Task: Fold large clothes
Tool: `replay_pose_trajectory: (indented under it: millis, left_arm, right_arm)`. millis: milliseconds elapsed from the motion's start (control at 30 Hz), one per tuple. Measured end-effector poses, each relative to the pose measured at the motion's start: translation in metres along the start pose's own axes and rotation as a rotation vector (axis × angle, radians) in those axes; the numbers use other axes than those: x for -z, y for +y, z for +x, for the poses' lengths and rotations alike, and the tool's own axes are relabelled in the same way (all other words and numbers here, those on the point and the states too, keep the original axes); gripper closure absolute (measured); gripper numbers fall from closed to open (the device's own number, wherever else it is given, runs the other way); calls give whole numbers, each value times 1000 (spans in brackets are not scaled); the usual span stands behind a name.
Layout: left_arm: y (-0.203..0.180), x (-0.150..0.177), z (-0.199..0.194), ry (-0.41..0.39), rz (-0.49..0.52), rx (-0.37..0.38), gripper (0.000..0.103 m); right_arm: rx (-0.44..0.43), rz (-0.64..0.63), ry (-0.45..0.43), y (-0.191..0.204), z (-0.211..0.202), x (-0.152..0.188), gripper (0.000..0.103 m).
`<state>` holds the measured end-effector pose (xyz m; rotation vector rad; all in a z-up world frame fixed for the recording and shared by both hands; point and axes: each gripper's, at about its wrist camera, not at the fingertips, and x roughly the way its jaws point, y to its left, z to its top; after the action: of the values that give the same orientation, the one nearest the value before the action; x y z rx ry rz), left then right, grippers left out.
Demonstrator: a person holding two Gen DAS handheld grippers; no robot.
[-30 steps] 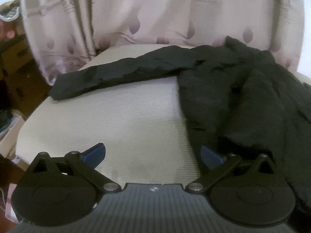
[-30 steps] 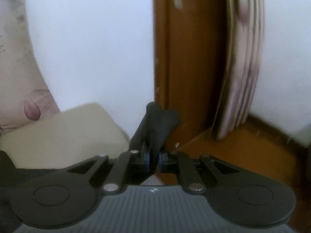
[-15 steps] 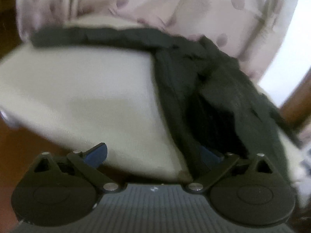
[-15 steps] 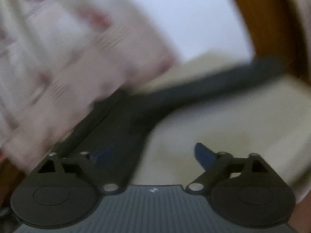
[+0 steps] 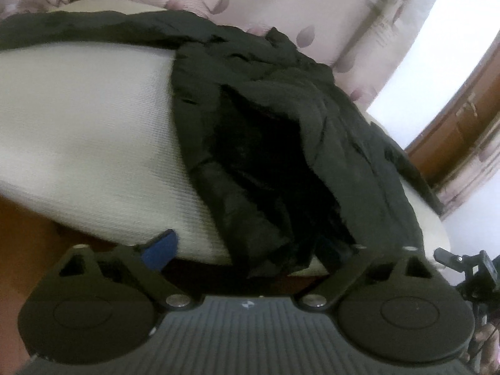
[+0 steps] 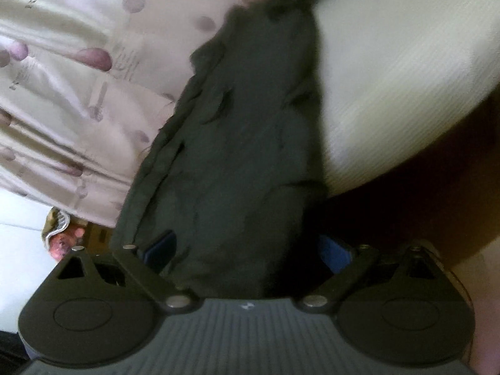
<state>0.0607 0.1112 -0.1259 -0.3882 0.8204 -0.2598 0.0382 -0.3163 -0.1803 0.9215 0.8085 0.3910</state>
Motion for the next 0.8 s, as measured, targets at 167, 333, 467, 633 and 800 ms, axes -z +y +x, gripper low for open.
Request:
replay_pose_trajectory:
  millis: [167, 333, 467, 633, 800]
  left_arm:
    - [-16, -3, 11, 27, 106, -73, 78]
    - [-15, -8, -22, -74, 150, -192, 86]
    - [5, -20, -66, -170, 115, -279, 88]
    - [27, -15, -81, -160, 82, -358, 88]
    - [38, -4, -66, -111, 48, -380, 86]
  right_arm:
    - [122, -134, 1, 19, 10, 4, 70]
    - [169, -252, -37, 36, -4, 0, 85]
    - [206, -320, -112, 51, -43, -16, 87]
    - [309, -315, -131, 35, -73, -30, 87]
    - [347, -218, -91, -7, -67, -27, 87]
